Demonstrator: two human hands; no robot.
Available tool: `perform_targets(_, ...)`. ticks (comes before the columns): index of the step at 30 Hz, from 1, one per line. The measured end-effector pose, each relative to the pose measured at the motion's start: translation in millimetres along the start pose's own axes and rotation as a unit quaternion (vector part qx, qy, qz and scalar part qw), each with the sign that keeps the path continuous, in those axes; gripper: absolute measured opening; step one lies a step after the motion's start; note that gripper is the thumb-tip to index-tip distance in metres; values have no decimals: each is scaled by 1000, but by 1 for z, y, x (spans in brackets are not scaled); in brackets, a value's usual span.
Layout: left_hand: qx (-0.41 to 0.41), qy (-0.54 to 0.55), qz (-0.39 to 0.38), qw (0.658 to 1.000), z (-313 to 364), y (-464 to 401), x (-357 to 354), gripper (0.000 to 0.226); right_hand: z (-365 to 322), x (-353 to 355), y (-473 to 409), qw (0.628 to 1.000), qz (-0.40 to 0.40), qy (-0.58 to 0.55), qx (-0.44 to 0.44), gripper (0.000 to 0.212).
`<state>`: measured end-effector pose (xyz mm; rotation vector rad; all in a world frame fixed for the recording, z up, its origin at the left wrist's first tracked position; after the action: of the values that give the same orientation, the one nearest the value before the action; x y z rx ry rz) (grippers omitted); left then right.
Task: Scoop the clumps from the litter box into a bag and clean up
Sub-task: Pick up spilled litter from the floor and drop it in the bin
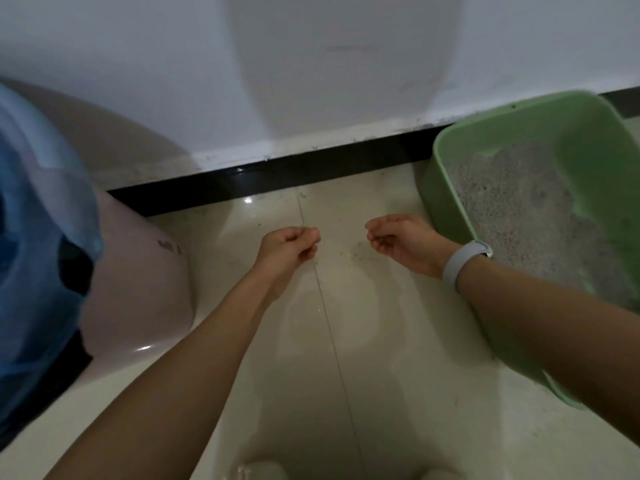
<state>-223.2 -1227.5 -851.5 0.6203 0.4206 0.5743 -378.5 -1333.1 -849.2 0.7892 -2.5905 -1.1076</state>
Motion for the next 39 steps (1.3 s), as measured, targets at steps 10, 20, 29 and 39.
perform_targets(10, 34, -41, -62, 997, 27, -20, -6, 23, 0, -3, -36, 996, 89, -27, 6, 32)
perform_targets(20, 10, -260, 35, 965, -22, -24, 26, 31, 26, -2, -35, 890, 173, 390, 162, 15)
perform_targets(29, -189, -440, 28, 878, -34, -23, 14, 14, 36, -9, -36, 855, 164, 448, 201, 15)
perform_targets(39, -206, -451, 28, 868, -36, -27, 13, 11, 36, -13, -37, 833, 165, 481, 216, 15)
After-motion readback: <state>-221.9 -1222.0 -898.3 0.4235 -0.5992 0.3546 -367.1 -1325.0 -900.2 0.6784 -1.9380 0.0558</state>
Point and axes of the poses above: each hand's wrist, its own y-axis away from the middle knuckle, its own x-axis out of the back of the hand, z = x × y, the point moved 5 cm from there along -y, towards the middle knuckle, and after that the axes turned 8 degrees about y, right-handed, at the moved point
